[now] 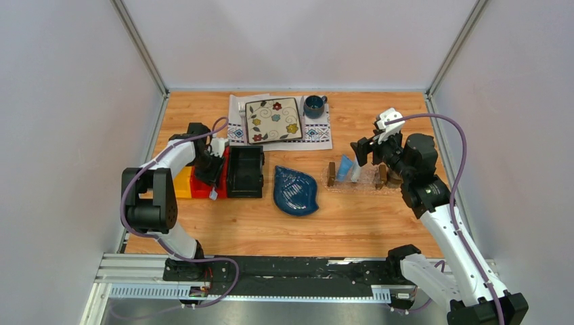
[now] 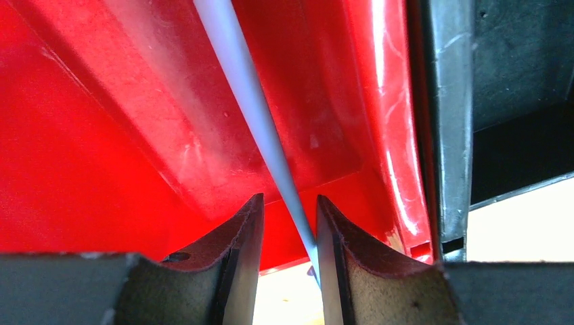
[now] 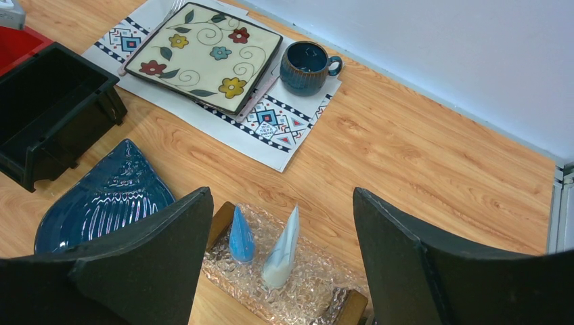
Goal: Prepare toiletry sets of a toothbrush and toothpaste on the tray
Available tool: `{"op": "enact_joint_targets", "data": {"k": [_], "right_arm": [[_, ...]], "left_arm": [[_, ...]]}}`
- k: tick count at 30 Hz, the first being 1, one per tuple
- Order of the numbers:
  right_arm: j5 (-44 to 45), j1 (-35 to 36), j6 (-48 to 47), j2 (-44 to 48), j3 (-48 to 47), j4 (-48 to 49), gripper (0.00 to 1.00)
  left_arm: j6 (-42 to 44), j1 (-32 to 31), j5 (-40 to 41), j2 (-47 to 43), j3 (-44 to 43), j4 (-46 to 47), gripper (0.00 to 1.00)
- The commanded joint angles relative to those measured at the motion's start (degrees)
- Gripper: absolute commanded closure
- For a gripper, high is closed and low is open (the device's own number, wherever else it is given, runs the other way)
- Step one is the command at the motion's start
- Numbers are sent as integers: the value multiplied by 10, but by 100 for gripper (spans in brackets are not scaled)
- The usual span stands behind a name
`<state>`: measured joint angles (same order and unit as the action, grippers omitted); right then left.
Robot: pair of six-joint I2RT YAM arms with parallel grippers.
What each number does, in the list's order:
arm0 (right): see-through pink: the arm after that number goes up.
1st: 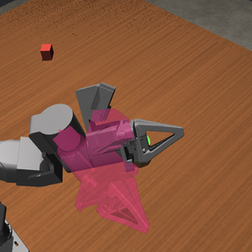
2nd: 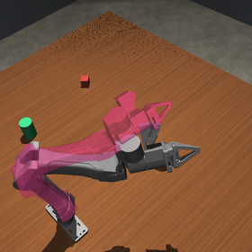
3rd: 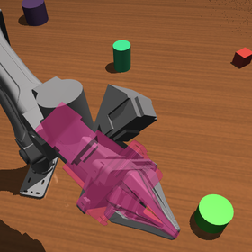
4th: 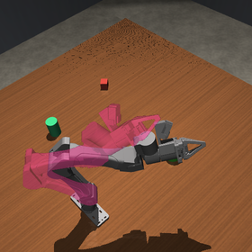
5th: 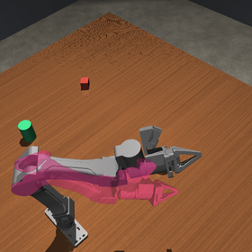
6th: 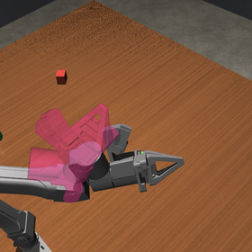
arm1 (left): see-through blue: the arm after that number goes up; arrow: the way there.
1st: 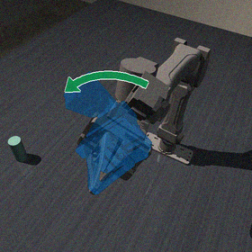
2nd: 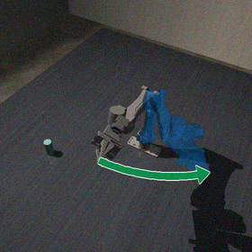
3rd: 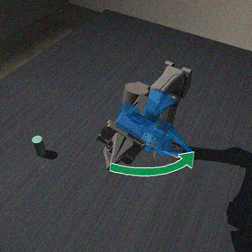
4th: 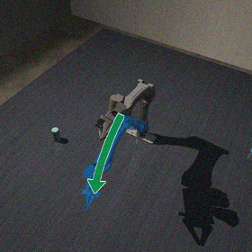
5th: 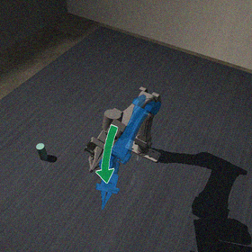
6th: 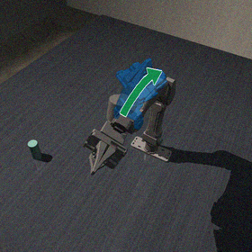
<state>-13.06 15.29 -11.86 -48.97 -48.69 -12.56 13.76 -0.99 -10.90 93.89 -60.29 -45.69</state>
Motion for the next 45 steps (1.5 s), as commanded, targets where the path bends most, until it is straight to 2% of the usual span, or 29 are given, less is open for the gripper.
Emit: {"op": "enact_joint_targets", "data": {"k": [1,10,14,21,33,39,42,45], "right_arm": [[0,2,-6,5,-3,22,20],[-1,2,-7,3,-2,23,19],[-1,2,-7,4,-1,23,19],[-2,2,-7,5,-2,22,19],[-6,2,-8,5,-1,22,19],[-15,2,-6,5,-6,17,19],[-37,2,-4,8,-13,6,19],[-92,2,-6,5,-30,-11,18]], "left_arm": [[-3,3,22,-4,4,24,58],[-2,3,42,-12,14,38,64],[-3,3,45,-12,14,37,73],[-6,3,54,-27,14,34,81],[-6,3,105,-80,0,18,89],[12,4,130,-135,-28,-18,100],[21,3,115,-174,-53,-43,100],[42,3,50,-219,-84,-76,100]]}}
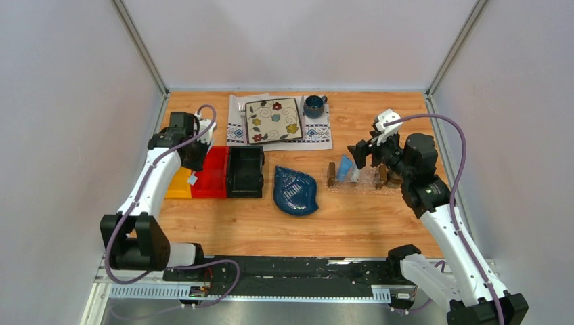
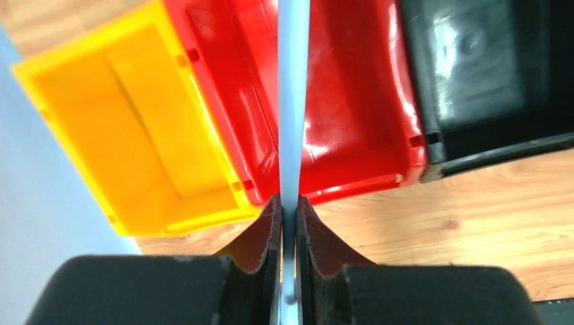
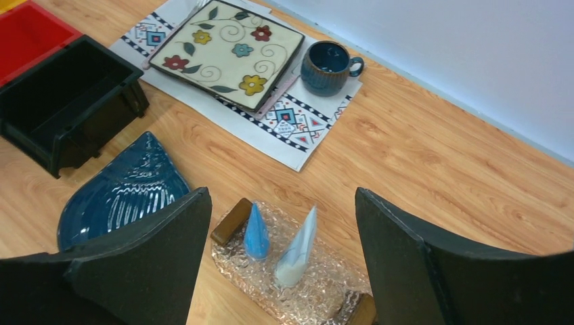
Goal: Prepare toiletry sets of a toothbrush and toothpaste on the tray
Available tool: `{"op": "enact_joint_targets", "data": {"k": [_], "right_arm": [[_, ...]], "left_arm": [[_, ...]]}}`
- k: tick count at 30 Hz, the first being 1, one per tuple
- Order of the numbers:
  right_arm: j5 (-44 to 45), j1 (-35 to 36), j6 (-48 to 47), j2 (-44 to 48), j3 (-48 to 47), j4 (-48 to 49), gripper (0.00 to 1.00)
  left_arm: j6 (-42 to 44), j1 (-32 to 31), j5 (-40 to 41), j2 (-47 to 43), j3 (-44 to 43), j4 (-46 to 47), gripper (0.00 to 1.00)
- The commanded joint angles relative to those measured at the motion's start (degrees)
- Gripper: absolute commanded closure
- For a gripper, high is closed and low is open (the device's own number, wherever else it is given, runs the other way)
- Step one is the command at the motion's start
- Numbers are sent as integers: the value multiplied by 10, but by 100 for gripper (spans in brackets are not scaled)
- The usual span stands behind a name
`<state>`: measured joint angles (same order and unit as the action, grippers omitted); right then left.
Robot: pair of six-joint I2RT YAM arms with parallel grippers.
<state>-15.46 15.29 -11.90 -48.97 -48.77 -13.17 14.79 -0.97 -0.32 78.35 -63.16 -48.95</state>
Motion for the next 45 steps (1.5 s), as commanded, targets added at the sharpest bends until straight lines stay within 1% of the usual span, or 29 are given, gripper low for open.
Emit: {"op": "enact_joint_targets", "data": {"k": [1,3,4,6,7,9,11,15,19,20,22,23,25,26,31,32,35,39,45], "right_arm": [[-86,4,-10,4,-37,-12,17],[-134,5,-18,-4,-50,-26,17],[-148,7,-29,-8,-68,-47,16],[-175,22,-49,-20,-90,-73,15],[-173,30,-75,-24,-104,-100,15],[-158,61,-97,-35,-141,-122,14],[-143,97,-131,-45,-174,-146,14],[-86,159,-186,-78,-232,-183,13],[-27,227,-239,-113,-272,-205,13],[-7,253,-250,-125,-277,-208,13],[10,273,-270,-139,-290,-213,13],[31,295,-278,-151,-293,-215,13],[65,322,-311,-161,-289,-214,13],[94,348,-321,-168,-287,-210,13],[154,416,-356,-189,-273,-179,14],[189,424,-363,-198,-273,-174,15],[236,448,-384,-212,-276,-153,16],[266,464,-402,-235,-284,-145,17],[315,485,-433,-249,-267,-108,18]], "left_arm": [[38,3,-96,-69,-65,-66,100],[54,2,-138,-77,-99,-92,100],[63,1,-191,-78,-111,-126,100],[78,-7,-223,-76,-145,-156,100],[85,-12,-253,-75,-156,-187,100],[87,-35,-266,-67,-183,-210,100],[91,-64,-283,-57,-214,-254,100],[93,-104,-318,-27,-250,-313,100],[80,-142,-322,-18,-266,-318,100],[78,-154,-322,-15,-275,-320,100],[75,-166,-330,-7,-285,-332,100],[75,-168,-334,-4,-295,-337,100],[79,-178,-347,5,-304,-356,100],[80,-181,-350,7,-312,-362,100],[81,-199,-355,10,-314,-378,100],[83,-200,-354,11,-313,-380,100],[84,-206,-355,15,-308,-388,100],[86,-214,-363,14,-299,-394,100],[86,-231,-365,9,-283,-400,100]]}}
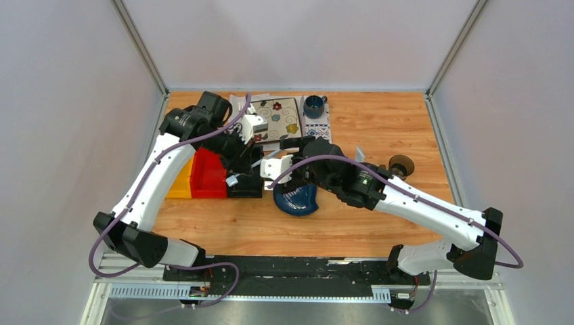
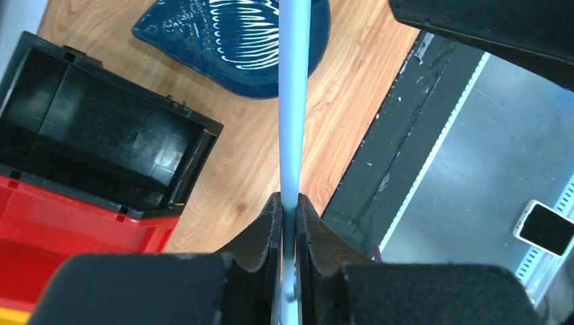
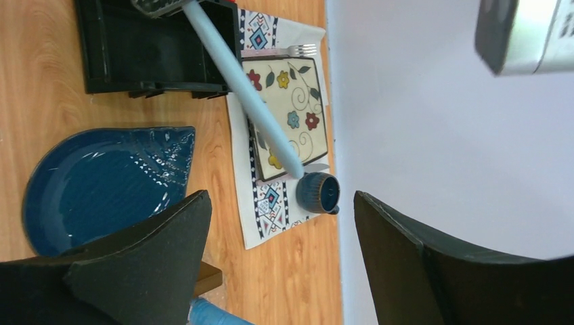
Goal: Prepare toiletry sets of a toothbrush and toothpaste on the tray
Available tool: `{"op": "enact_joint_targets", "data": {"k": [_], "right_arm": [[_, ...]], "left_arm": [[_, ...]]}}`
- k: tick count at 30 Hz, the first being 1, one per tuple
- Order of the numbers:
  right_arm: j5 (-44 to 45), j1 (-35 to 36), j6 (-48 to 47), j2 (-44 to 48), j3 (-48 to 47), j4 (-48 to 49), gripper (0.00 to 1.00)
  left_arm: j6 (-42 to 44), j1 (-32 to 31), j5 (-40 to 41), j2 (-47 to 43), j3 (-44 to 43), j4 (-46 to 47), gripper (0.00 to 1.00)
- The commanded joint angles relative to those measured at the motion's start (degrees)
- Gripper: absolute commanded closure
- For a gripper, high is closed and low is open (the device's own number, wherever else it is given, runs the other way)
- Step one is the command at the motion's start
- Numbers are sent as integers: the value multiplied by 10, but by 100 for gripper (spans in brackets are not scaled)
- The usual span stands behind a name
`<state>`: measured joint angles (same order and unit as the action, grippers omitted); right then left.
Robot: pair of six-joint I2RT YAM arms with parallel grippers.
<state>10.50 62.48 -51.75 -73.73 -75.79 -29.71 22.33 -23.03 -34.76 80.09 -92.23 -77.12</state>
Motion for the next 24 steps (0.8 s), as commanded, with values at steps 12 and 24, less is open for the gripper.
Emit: {"op": "enact_joint_targets", "data": {"k": [12,24], "right_arm": [[76,43,-52,-22,27,77,19],[87,48,-58,-40,52,113,27]], "left_arm": [[20,-34,-46,-9,12,-138,100],[42,-42,-84,-18,21,-160,100]]}}
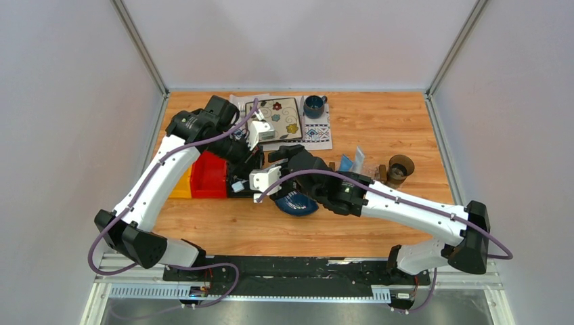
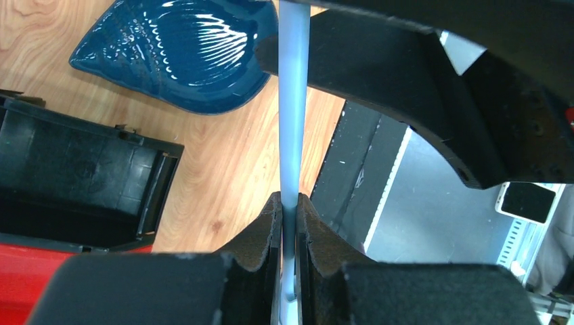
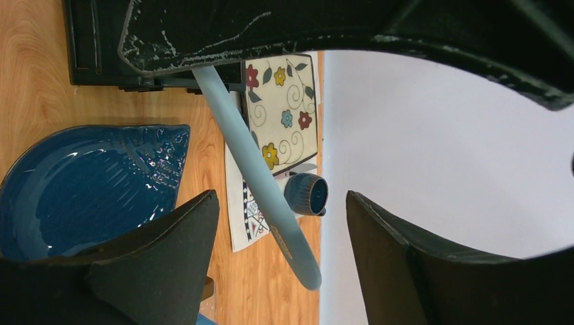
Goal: Prepare toiletry sets of a toothbrush and toothpaste on the tray
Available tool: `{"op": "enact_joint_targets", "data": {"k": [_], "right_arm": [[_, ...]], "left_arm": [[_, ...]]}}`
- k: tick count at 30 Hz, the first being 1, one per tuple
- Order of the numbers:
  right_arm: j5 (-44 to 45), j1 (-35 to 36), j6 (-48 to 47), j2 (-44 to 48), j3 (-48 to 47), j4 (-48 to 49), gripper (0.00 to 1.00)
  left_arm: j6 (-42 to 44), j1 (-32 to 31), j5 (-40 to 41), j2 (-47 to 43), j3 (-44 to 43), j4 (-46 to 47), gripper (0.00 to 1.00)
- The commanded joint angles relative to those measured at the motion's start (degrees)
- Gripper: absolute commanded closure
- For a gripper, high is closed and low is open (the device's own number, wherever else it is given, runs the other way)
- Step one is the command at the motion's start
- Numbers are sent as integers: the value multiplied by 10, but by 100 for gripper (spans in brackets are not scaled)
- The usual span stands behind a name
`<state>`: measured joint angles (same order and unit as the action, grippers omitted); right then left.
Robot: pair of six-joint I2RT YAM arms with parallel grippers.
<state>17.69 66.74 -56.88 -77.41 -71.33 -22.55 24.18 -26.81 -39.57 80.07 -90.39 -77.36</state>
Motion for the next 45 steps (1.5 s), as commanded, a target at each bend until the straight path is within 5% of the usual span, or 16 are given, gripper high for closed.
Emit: {"op": "enact_joint_targets", "data": {"k": [1,12,21,34,45], "right_arm": [[17,6,-8,-4,9,44,29],[17,9,-1,-10,14,43,59],[15,10,4,-5,26,39,78],[2,9,48,3,12,9,89],[-101,-55,213,-11,-75,-55,94]], "left_arm": [[27,-5,-38,-19,4,-161,100],[38,-5,-52,-22,-3,-167,96],[37,-5,-45,-24,-36,-160,78],[-19,-5,61,-62,-121,-57,66],[-88,4,200,-202,-81,170,37]]}}
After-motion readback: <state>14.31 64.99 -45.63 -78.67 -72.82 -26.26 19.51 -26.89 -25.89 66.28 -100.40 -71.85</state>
